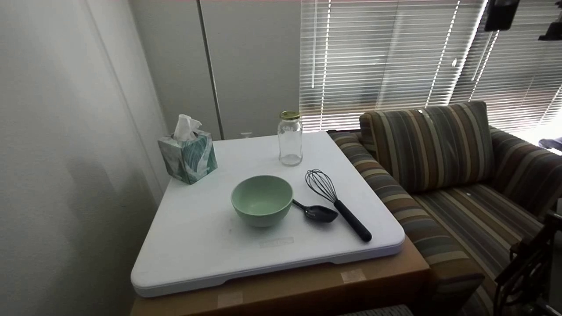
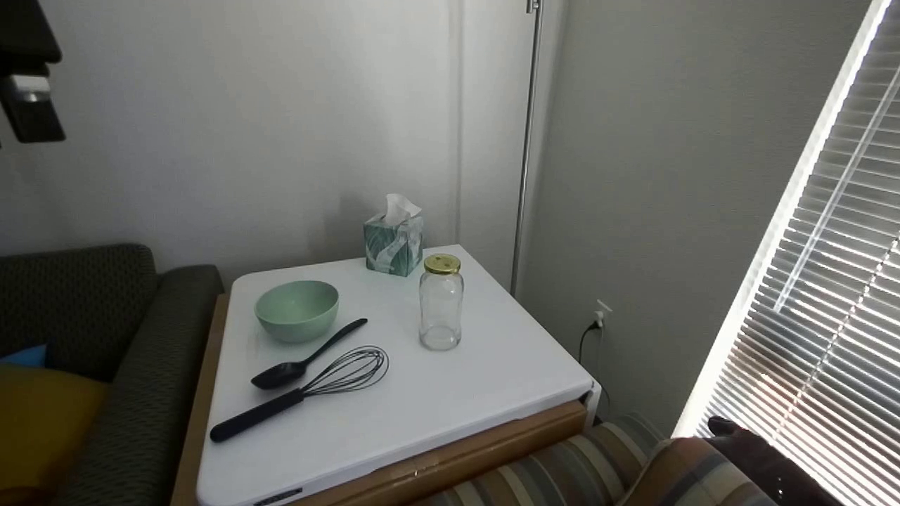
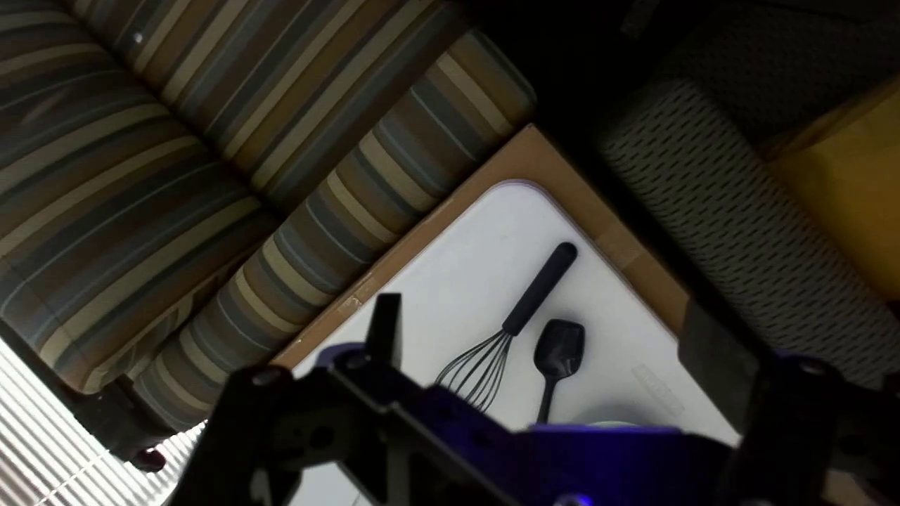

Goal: Put the black spoon in the green bowl

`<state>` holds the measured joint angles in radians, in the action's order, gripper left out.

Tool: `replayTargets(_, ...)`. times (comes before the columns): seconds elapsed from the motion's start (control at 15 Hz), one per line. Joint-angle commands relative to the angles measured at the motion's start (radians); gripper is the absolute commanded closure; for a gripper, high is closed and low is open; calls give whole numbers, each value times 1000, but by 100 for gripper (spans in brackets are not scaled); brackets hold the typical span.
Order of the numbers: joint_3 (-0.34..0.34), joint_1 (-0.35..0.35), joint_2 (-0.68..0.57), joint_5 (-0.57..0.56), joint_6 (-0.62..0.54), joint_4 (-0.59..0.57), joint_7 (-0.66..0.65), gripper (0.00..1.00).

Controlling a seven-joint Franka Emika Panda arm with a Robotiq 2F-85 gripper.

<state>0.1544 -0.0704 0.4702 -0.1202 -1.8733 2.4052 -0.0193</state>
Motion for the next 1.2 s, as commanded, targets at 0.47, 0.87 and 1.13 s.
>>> replayTargets(0.47,-147,46,-391,-258,-41,-301,276,0)
replayTargets(0.87,-118,24,-645,-198,-30,-477,356,0)
replayTargets(1.13,-106,20,-678,-145,-3,-480,314,0)
